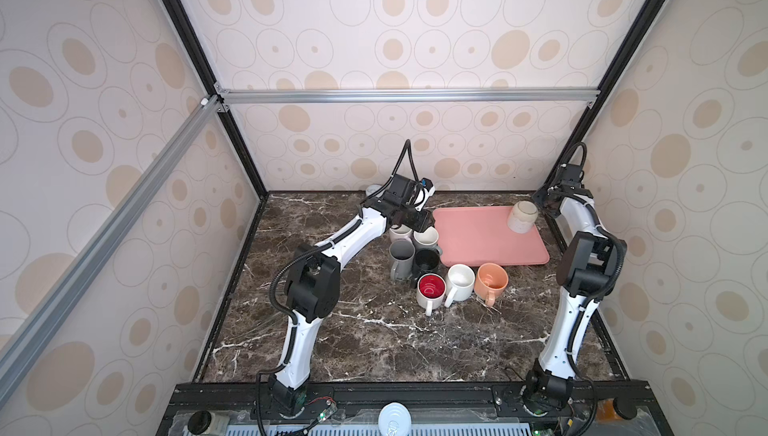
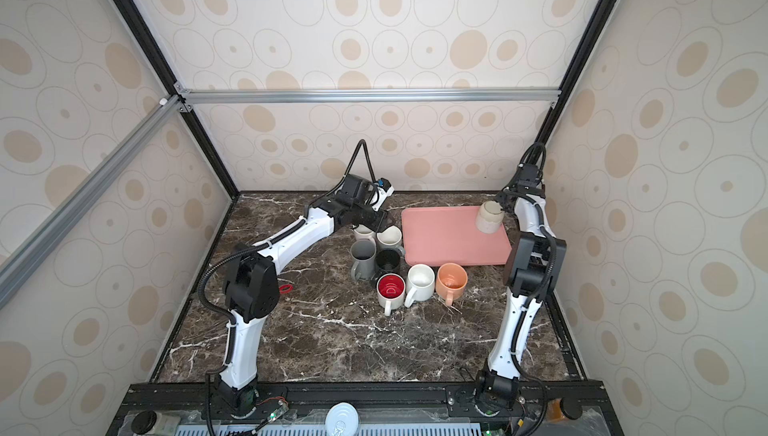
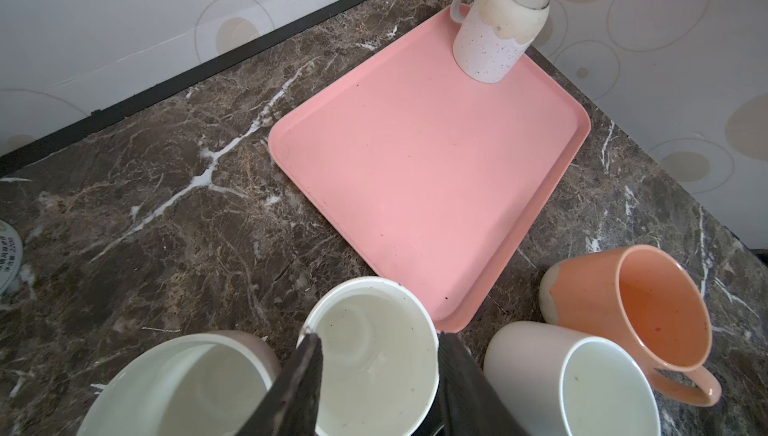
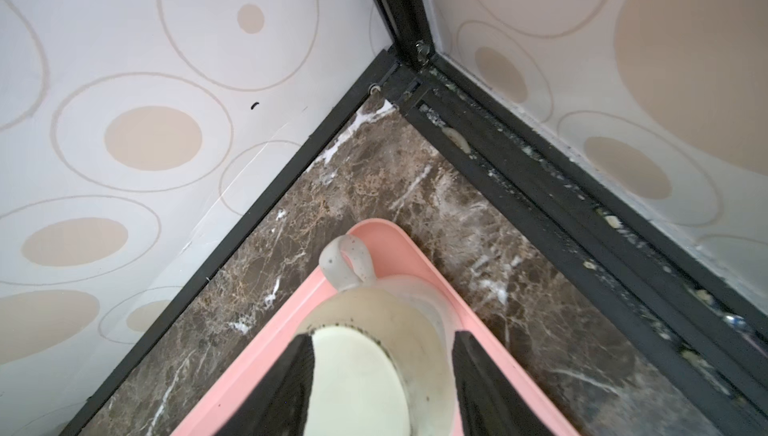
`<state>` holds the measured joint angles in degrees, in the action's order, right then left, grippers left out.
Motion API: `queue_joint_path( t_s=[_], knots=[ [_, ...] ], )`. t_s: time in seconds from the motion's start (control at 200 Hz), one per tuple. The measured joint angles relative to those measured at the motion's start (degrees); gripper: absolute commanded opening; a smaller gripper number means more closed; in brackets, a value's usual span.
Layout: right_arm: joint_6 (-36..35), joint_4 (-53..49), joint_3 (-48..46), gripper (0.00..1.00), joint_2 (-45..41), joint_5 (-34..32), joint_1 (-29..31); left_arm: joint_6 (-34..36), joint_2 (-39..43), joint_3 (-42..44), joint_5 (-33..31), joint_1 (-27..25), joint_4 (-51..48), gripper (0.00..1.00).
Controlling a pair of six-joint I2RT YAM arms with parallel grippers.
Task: Turn the mug right side up
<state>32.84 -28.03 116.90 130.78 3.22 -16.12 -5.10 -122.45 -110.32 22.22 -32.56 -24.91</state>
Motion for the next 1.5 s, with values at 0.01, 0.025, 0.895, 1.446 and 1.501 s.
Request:
queue_joint_path(
  t_s=[0.01, 0.025, 0.895, 1.446, 1.501],
  knots=[
    [-0.02, -0.04, 0.11, 0.56, 0.20, 0.26, 0.00, 0.00, -0.04, 0.00, 0.02, 0.02, 0.00, 0.46],
    [0.11, -0.11, 0.20, 0.55, 0.46, 0.61, 0.00, 0.00, -0.11, 0.00, 0.07, 0.04, 0.00, 0.46],
    [2.29, 3.76, -12.22, 0.40, -4.94, 10.86, 2.89, -0.44, 1.79, 7.52, 0.87, 0.44, 2.36, 0.46],
    [3.72, 4.02, -25.24, 0.50, -15.13, 10.38, 17.09, -3.13, 5.77, 9.68, 3.23, -0.33, 8.15, 0.45],
    [2.54, 2.43, -24.41, 0.50, -15.61, 9.14, 17.09, -3.26, 5.77, 9.68, 3.32, -0.66, 8.20, 0.44]
  ],
)
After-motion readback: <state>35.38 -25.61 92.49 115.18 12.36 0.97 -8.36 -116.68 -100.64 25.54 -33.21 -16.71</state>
